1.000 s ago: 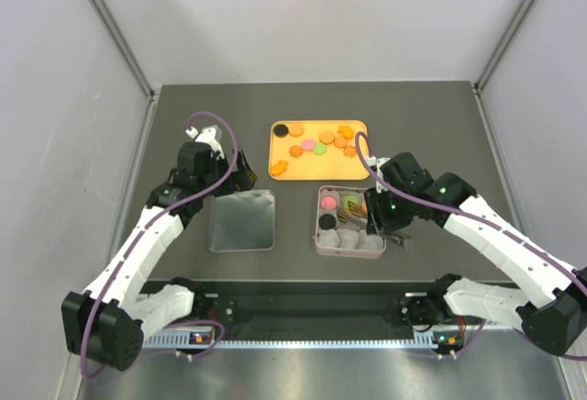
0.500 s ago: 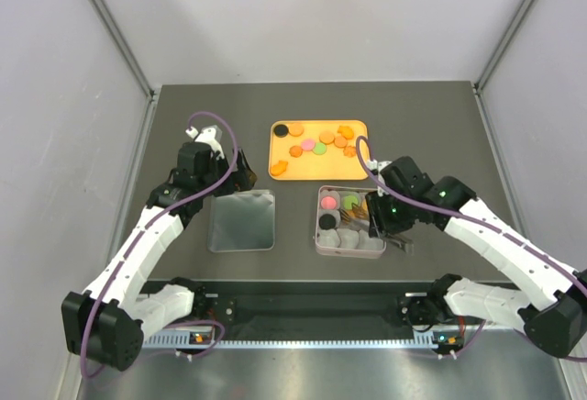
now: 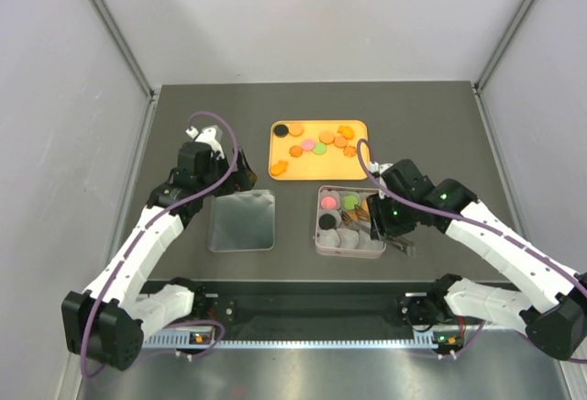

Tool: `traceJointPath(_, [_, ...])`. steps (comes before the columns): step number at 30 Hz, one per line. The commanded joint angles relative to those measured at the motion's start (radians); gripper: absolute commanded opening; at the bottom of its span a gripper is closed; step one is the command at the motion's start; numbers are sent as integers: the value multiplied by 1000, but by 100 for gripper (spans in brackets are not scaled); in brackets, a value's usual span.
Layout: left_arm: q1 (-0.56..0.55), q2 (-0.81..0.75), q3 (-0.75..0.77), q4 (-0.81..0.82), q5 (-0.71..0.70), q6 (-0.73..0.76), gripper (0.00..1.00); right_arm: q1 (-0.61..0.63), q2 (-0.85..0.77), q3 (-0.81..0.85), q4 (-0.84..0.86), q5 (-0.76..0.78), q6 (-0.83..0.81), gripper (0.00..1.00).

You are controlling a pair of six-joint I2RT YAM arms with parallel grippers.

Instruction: Pack the cookies

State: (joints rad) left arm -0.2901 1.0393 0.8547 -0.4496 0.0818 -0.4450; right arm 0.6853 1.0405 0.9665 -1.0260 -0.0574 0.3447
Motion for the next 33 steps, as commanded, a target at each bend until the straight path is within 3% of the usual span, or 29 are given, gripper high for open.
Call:
traceJointPath(1, [5,1,6,22,3,6,98,11,-30,1,3,4,11,43])
traceJointPath(20, [5,2,4,22,4,5,98,11,-53,20,-3,11,19,45])
traceJointPath(29, [3,-4,4,20,3,5,98,-33,56,257,-45,42,-52,45])
traceJointPath(33, [5,-5,6,22,3,5,98,-96,156,348,13,83,-78,46])
